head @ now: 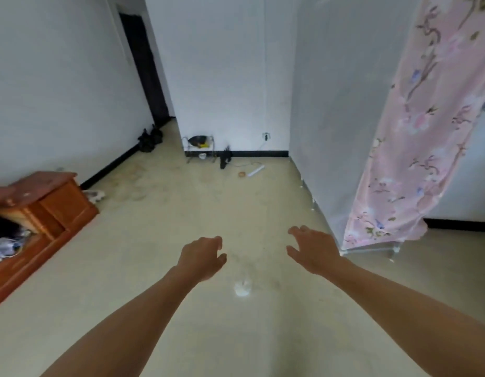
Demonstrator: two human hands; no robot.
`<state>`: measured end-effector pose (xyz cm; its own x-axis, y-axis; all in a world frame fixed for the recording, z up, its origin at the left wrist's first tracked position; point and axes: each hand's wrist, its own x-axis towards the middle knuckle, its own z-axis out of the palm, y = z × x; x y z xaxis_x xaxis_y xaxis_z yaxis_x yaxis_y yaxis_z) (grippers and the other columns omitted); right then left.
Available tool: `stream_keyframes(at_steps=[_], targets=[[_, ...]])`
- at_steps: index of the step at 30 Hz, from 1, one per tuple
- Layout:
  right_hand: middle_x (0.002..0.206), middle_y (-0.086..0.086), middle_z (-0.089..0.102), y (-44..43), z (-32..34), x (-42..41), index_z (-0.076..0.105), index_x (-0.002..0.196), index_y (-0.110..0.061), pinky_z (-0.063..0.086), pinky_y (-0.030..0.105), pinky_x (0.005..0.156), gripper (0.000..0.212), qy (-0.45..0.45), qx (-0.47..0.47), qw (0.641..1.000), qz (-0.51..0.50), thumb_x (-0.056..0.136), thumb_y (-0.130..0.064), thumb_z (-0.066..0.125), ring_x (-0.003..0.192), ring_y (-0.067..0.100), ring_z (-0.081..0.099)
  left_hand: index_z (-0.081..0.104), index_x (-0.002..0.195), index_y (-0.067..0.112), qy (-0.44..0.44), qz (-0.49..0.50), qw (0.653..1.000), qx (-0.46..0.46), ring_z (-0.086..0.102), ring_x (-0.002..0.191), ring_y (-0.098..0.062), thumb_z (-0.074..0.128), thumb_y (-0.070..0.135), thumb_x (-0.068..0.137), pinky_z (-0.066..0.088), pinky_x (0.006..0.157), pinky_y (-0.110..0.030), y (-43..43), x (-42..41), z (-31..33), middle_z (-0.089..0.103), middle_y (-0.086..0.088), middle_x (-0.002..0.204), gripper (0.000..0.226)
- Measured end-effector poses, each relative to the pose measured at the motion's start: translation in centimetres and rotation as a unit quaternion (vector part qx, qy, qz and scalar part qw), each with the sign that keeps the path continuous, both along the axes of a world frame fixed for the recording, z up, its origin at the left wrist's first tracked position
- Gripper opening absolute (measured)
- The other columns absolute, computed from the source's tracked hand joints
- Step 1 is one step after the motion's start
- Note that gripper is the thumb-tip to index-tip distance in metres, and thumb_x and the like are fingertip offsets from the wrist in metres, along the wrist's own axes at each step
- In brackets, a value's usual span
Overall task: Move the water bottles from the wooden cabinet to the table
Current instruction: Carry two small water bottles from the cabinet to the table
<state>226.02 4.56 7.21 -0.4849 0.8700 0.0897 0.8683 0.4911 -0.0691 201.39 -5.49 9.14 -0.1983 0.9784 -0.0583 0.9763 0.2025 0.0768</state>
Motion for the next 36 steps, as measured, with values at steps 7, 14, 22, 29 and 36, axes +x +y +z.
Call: stream_keyframes(at_steps=[7,14,22,29,36], targets=[[0.117,0.000,0.059,9.6,1.9,-22.8,0.047,0.134,-0.025,0.049,0.033,0.080,0.045,-0.001,0.007,0.986,0.166,0.094,-0.047,0.047,0.102,0.022,0.063,0.053,0.122,0.025,-0.009,0.191,0.981,0.015,0.061,0.103,-0.025,0.048,0.046,0.095,0.047,0.082,-0.035,1.7,-18.2,2.2,0.064,-0.004,0.115,0.034],[0.122,0.000,0.056,9.5,1.3,-45.6,0.043,0.136,-0.025,0.046,0.032,0.083,0.045,-0.020,0.000,0.941,0.338,0.095,-0.044,0.045,0.108,0.022,0.061,0.054,0.120,0.027,-0.018,0.371,0.928,0.018,0.061,0.099,-0.022,0.047,0.046,0.095,0.049,0.078,-0.033,-5.8,-34.3,1.3,0.064,-0.001,0.115,0.032],[0.124,0.000,0.054,5.2,0.0,-70.9,0.043,0.137,-0.024,0.047,0.034,0.084,0.045,-0.005,0.001,0.894,0.448,0.096,-0.043,0.044,0.111,0.021,0.057,0.055,0.120,0.025,-0.020,0.463,0.886,0.013,0.060,0.102,-0.021,0.049,0.044,0.095,0.049,0.077,-0.032,-11.2,-55.3,0.1,0.063,0.000,0.117,0.032],[0.125,0.000,0.054,5.1,2.9,-87.0,0.042,0.138,-0.024,0.047,0.033,0.082,0.046,0.014,0.000,0.890,0.456,0.096,-0.043,0.045,0.111,0.020,0.058,0.053,0.123,0.023,-0.004,0.467,0.884,0.006,0.060,0.106,-0.022,0.047,0.042,0.096,0.046,0.078,-0.032,-11.5,-70.4,3.1,0.062,0.001,0.119,0.034],[0.125,-0.002,0.054,6.5,0.8,-104.0,0.042,0.138,-0.024,0.048,0.030,0.080,0.045,0.011,-0.016,0.873,0.487,0.097,-0.042,0.043,0.107,0.018,0.059,0.054,0.121,0.025,-0.015,0.493,0.870,0.012,0.061,0.096,-0.020,0.048,0.042,0.095,0.049,0.074,-0.031,-10.2,-85.5,0.9,0.064,0.003,0.110,0.031]])
